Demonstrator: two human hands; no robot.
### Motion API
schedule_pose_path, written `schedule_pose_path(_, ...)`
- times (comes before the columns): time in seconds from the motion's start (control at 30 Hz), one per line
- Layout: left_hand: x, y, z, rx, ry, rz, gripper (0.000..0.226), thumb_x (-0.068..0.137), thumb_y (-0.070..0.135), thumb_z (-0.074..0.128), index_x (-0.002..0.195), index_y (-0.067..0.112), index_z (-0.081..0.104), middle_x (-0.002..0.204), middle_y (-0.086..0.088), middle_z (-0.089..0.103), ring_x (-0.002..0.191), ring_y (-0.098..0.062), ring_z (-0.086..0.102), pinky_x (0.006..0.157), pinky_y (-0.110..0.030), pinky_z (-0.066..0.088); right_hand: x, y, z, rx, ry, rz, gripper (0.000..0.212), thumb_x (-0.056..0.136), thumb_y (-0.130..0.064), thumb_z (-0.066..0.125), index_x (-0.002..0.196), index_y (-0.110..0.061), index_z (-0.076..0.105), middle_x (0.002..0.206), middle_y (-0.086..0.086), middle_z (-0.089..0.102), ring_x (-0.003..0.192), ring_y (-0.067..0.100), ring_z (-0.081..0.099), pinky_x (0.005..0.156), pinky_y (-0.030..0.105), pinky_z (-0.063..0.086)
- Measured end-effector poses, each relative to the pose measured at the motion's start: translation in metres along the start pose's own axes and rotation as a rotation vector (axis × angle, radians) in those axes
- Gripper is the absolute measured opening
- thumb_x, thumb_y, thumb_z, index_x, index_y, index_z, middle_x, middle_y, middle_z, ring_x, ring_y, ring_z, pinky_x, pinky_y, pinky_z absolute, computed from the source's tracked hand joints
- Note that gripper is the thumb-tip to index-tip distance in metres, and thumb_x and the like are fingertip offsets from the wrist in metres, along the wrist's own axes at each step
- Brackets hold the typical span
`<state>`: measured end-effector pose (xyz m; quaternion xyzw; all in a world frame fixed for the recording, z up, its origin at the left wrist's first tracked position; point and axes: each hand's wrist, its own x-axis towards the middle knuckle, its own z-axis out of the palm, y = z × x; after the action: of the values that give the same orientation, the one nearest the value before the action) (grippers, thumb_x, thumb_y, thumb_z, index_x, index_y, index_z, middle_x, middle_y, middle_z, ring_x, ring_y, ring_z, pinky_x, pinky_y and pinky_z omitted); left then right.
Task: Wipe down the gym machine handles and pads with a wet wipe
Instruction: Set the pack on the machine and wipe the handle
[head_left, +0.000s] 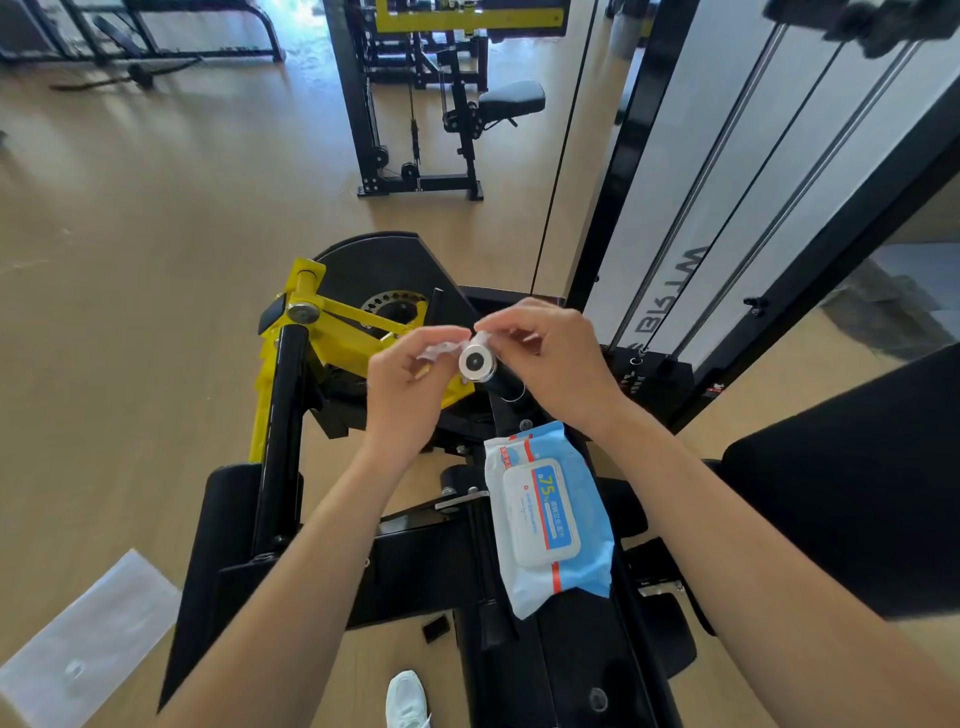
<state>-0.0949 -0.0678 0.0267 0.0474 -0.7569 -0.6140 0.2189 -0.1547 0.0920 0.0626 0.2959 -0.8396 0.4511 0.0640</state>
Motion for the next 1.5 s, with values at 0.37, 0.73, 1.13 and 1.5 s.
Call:
schedule_pose_path(0.37, -0.039, -0.038, 0.026, -0.128, -0.230, -0.278, 0.028, 0.103, 0.005, 0.056, 0.130, 0.011, 0.063, 0.118, -0.004, 0.073, 0.112, -0.023, 0.069, 0.091, -0.039, 0.060, -0.032, 0.046, 0.006, -0.046, -0.124, 0.268, 0.026, 0.098, -0.009, 0.064, 0.121, -0.018, 0.072, 0.106, -0.001, 0.066, 0.095, 0.010, 0.064, 0.081, 0.014, 0.050)
schedule_pose_path(0.73, -0.038, -0.005, 0.015, -0.106, -0.108, -0.165, 0.034, 0.095, -0.003, 0.064, 0.126, 0.012, 0.067, 0.116, -0.002, 0.073, 0.114, -0.015, 0.066, 0.091, -0.018, 0.053, -0.031, 0.024, -0.003, 0.036, -0.098, 0.157, 0.024, 0.097, -0.009, 0.065, 0.119, -0.016, 0.073, 0.108, 0.000, 0.067, 0.097, 0.010, 0.064, 0.086, 0.018, 0.055)
schedule_pose_path(1.13, -0.048, -0.014, 0.022, -0.098, -0.156, -0.264, 0.035, 0.095, 0.001, 0.065, 0.127, 0.014, 0.066, 0.110, 0.000, 0.074, 0.109, -0.016, 0.068, 0.088, -0.027, 0.057, -0.038, 0.042, 0.003, -0.044, -0.108, 0.223, 0.025, 0.097, -0.010, 0.065, 0.120, -0.014, 0.072, 0.108, 0.002, 0.069, 0.097, 0.012, 0.065, 0.087, 0.026, 0.057)
schedule_pose_path(1.5, -0.068, 0.003, 0.002, -0.055, -0.197, -0.330, 0.038, 0.096, 0.006, 0.066, 0.132, 0.019, 0.067, 0.122, 0.009, 0.073, 0.112, -0.008, 0.069, 0.091, -0.025, 0.059, -0.060, 0.027, -0.004, 0.060, -0.041, 0.281, 0.008, 0.094, -0.016, 0.072, 0.100, -0.016, 0.075, 0.089, -0.008, 0.070, 0.081, 0.001, 0.065, 0.073, 0.009, 0.049)
